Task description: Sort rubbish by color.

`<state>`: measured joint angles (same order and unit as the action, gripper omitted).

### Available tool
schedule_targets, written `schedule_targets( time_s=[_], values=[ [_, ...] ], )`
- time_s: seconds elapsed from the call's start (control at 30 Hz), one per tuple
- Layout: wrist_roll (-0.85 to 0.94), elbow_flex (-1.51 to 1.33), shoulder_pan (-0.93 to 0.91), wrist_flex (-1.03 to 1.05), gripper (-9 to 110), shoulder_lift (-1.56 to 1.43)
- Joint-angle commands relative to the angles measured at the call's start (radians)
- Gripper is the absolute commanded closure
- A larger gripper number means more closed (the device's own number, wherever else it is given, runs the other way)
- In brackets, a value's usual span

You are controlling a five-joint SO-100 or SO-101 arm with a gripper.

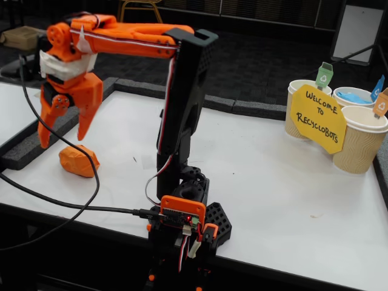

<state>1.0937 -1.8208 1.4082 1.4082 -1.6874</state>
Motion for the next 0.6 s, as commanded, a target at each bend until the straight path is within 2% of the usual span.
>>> schedule_targets(
  time_s=[0.0, 0.33, 0.57],
  values=[
    [0.023, 0.018, -0.035, -0.077, 82, 0.025],
    [0.049, -0.009, -0.043, -0.147, 81, 0.11],
    [0.106, 0.072, -0.114, -0.015, 80, 0.107]
  ],
)
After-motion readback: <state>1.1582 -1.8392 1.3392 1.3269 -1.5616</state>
